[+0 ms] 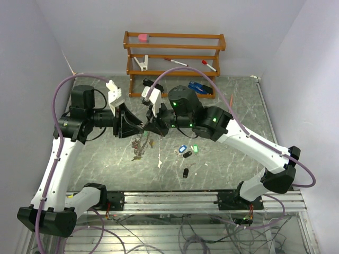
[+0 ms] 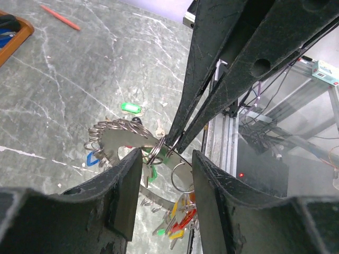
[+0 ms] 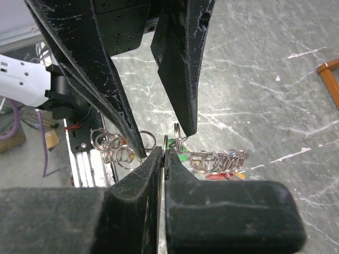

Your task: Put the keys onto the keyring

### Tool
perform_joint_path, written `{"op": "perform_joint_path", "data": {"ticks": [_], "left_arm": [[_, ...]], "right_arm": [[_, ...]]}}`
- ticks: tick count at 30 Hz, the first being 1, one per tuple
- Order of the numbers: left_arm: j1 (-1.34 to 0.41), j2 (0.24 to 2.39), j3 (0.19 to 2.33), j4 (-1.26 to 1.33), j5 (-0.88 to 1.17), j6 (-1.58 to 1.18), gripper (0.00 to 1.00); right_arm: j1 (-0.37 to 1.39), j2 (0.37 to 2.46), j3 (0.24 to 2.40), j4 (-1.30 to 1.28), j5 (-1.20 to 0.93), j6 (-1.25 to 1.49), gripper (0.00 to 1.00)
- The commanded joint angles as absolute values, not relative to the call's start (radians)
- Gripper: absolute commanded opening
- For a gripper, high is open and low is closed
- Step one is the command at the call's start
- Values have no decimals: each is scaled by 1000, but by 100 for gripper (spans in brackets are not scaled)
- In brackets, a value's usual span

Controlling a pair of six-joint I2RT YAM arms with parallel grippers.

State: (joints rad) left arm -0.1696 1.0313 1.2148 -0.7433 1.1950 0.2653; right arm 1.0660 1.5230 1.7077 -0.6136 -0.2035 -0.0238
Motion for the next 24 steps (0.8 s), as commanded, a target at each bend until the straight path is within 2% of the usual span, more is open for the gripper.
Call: {"op": "perform_joint_path", "data": {"ticks": [1,11,16,22,24], "left_arm": [[-181,1026,1241,-775,1233,310,53],[-190,1029,1244,-795,1258,344,49],[-198,1024,1236,-820,1260,372,38],[-202,1022,1241,-852,1259,404,17],[-205,1020,1242,-858,1267,410,16]], "right_arm": [[1065,1509,1749,-598,-266,-44,0],[1066,1515,1752,-608,-318,-64,0],[1066,1526,1763,-609,-342,-69,0],[1067,1514,1746,-604,-379,-94,0],[1066,1517,1749,-623,-407,-118,0]]}}
